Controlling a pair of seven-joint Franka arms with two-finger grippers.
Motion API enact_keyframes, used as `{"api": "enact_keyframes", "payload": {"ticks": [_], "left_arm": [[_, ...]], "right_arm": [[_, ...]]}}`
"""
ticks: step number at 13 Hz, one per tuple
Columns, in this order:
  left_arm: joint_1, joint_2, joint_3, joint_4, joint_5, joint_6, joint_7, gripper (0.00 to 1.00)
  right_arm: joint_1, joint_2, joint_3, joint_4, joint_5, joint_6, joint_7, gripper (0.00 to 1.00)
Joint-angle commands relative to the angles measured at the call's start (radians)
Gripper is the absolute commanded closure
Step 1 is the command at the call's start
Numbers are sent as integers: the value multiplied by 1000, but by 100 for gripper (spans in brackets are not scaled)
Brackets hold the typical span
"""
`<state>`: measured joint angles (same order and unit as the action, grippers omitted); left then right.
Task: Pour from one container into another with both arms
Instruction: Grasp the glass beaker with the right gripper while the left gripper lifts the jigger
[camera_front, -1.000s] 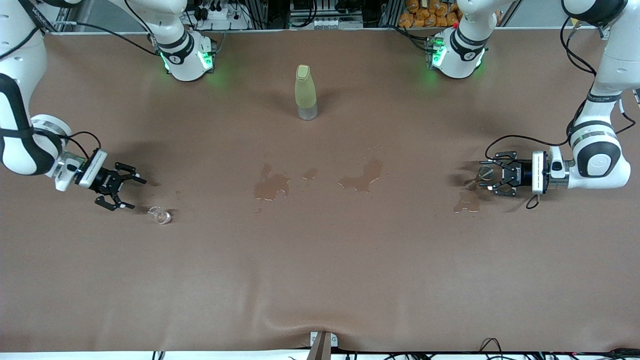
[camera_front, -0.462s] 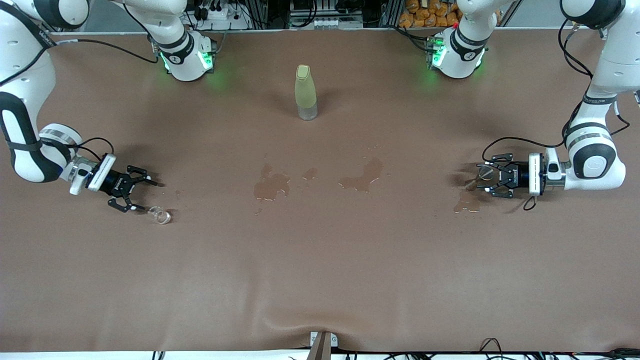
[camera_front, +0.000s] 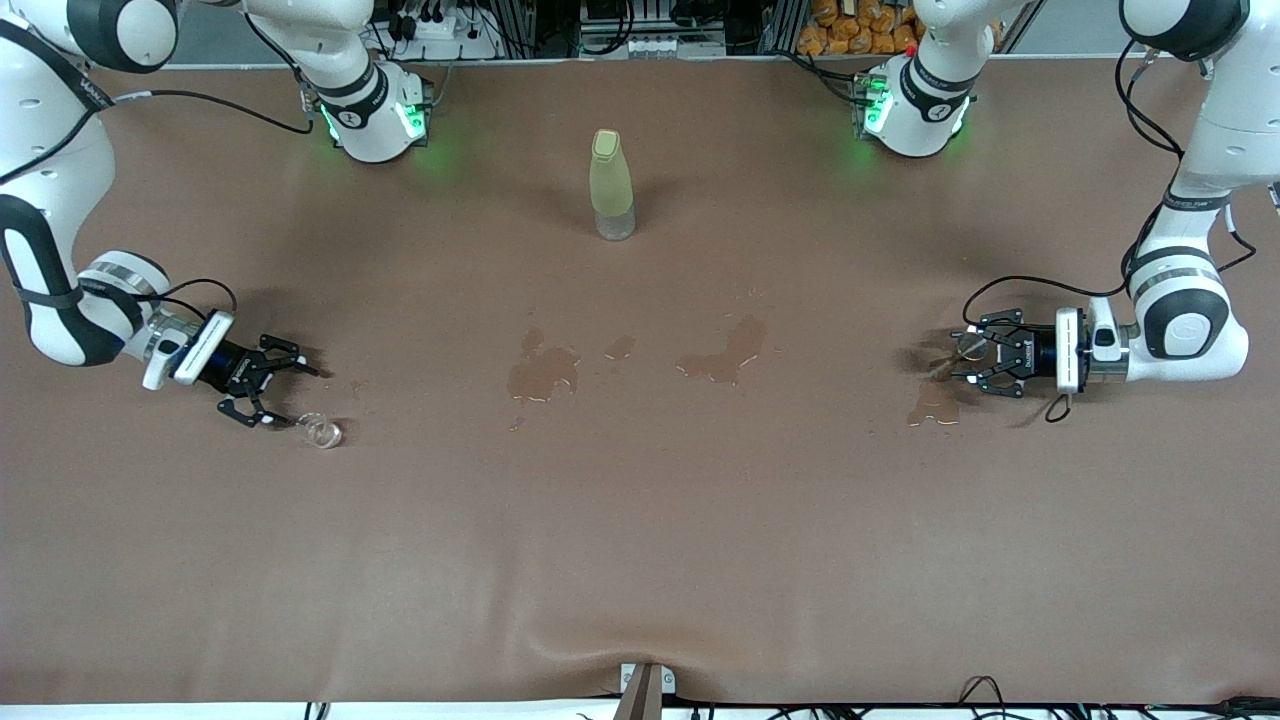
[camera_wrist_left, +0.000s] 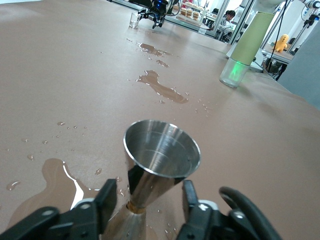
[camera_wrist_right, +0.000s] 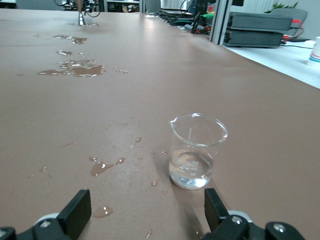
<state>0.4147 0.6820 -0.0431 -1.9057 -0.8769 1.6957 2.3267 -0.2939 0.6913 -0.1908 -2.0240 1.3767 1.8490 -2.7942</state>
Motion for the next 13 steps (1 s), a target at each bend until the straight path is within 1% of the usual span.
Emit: {"api": "enact_keyframes", "payload": {"ticks": [1,3,4,5,6,7,8,9,10,13], "left_arm": [[-10,10,2,11,-24,7,20,54],[-11,10,2,11,-24,13,22,63],[-11,8,2,11,-24,15,22,70],[-11,10,2,11,-24,15,22,74],[-13,8,2,13,-24,15,22,82],[-17,4,2,13,-24,15,22,93],[-28,-2,2,13,-24,15,20,100],[-36,-7,-1,20,-24,13,20,100],[-36,-21,-24,23,-24,12,19,100],[-24,-27,-127,65,-33,7,19,100]], "right_arm": [[-33,28,10,2,77,-25,-222,0],[-31,39,11,4,123,-25,-222,0],[-25,42,13,4,149,-24,-222,0],[-21,48,16,5,160,-24,-222,0],[-13,54,17,5,179,-22,-222,0],[-5,62,17,11,185,-22,-222,0],[1,68,17,13,196,-20,-223,0],[7,73,20,19,206,-20,-223,0],[15,77,20,19,214,-20,-223,0],[48,92,22,21,272,-19,-223,0]]}}
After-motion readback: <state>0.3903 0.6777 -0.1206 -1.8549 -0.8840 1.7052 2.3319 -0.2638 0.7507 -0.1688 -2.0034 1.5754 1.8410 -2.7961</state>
